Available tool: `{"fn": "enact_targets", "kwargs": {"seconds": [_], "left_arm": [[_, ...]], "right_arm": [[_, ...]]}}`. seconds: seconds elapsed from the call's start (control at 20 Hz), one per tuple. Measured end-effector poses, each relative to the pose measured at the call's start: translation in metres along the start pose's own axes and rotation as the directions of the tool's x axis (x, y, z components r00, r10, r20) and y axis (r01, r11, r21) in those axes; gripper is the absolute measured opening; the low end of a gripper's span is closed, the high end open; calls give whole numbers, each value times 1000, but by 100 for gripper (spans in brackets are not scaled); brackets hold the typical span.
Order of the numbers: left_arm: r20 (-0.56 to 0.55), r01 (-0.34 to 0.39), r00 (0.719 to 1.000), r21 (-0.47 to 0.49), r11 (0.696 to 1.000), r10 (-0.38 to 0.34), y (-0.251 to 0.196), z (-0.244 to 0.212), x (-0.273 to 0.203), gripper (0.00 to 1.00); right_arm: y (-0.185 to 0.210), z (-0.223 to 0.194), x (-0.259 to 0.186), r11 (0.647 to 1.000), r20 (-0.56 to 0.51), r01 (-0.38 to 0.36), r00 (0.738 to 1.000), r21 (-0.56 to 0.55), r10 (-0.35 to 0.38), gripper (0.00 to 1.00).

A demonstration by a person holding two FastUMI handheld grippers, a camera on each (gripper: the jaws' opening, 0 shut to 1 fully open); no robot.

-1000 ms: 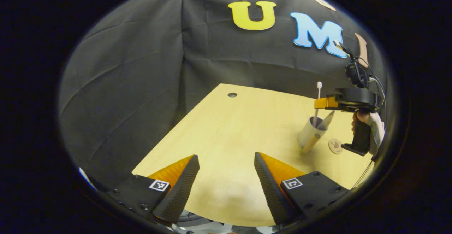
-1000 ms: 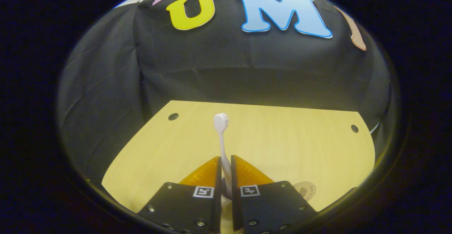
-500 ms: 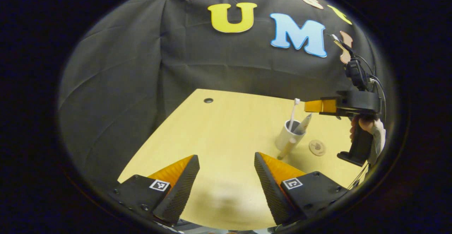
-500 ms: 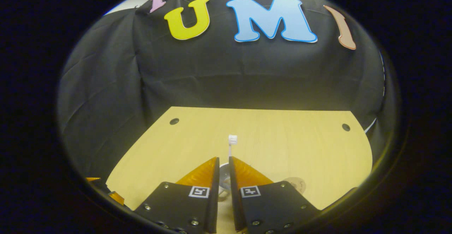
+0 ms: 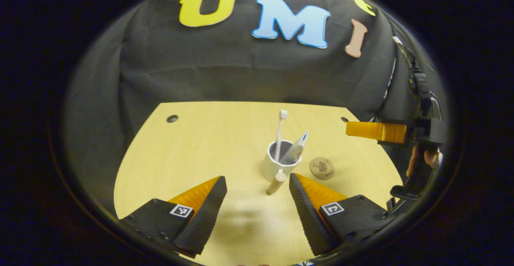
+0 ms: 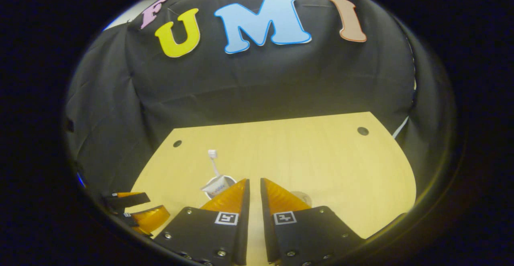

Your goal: Put the toothbrush and toothpaste on the desktop into the cup, then pick up the cup and place it on the coaster on the desktop.

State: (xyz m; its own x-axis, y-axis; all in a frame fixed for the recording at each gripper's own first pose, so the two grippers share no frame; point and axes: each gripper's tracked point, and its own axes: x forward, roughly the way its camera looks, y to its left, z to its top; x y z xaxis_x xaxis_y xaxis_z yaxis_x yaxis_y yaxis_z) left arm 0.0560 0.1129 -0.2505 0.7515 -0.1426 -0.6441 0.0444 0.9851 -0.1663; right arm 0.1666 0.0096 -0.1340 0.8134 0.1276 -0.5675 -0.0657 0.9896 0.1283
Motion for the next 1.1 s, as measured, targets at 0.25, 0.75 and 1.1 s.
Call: {"fn": "enact_targets", "kwargs": {"seconds": [0.25, 0.75, 1.1], "left_arm": [[-193, 88, 978, 50, 995, -76, -19, -17, 55, 100], [-515, 124, 856, 117, 985, -47, -20, -25, 78, 100], [-562, 111, 827, 207, 972, 25, -13, -35, 100, 100]], "right_arm": [[-45, -32, -11, 996, -55, 69, 996, 63, -66, 17], [-81, -92, -14, 980, -181, 99, 981, 174, -67, 18], [-120, -109, -16, 955, -227, 164, 968, 246, -108, 18]]}}
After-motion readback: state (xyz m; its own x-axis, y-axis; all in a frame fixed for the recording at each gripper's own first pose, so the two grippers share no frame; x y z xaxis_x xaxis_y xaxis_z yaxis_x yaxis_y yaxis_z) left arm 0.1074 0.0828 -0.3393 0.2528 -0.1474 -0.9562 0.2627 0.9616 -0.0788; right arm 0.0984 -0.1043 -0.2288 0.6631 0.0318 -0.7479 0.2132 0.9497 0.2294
